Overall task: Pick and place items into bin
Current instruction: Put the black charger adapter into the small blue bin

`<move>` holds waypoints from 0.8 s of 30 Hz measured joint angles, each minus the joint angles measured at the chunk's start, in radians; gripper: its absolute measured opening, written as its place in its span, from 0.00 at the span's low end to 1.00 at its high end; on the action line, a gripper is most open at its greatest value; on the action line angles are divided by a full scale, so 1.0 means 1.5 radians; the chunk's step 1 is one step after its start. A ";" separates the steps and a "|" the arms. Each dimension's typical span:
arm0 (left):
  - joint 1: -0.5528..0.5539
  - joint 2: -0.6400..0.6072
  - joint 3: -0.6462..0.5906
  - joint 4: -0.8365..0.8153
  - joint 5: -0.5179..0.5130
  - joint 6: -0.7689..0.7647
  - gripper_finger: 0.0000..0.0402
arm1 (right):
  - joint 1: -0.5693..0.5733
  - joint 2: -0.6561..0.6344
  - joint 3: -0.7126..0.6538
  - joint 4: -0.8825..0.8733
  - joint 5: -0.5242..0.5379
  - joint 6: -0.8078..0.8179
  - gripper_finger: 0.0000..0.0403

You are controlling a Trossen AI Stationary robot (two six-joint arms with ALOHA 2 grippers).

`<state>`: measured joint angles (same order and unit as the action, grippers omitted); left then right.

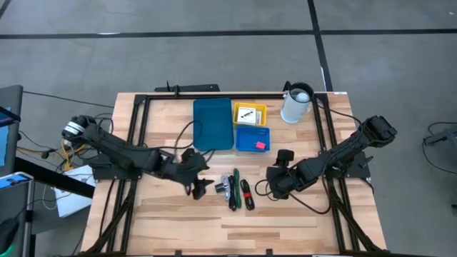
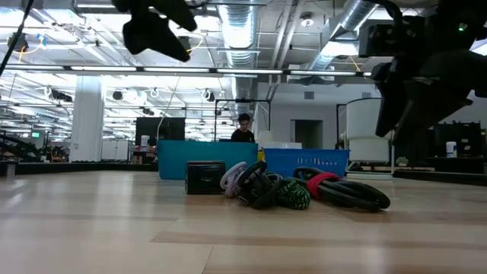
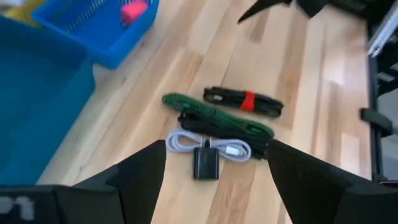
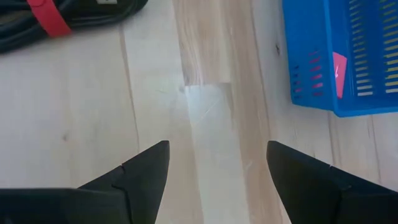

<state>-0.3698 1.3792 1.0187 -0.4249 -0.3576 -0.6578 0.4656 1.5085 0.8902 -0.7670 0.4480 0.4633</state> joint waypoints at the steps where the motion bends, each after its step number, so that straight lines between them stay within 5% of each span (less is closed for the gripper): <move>1: 0.010 0.017 0.024 -0.030 0.015 -0.006 0.67 | 0.000 0.000 0.000 -0.002 0.000 0.000 0.66; 12: 0.082 0.230 0.219 -0.144 0.243 0.017 0.67 | 0.002 0.000 0.000 -0.089 -0.003 0.010 0.66; 24: 0.095 0.354 0.324 -0.246 0.276 0.077 0.67 | 0.004 0.000 0.000 -0.206 -0.003 0.070 0.66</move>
<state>-0.2269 1.9096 1.5042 -0.7937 0.0559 -0.5421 0.4721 1.5085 0.8902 -1.0759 0.4428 0.5680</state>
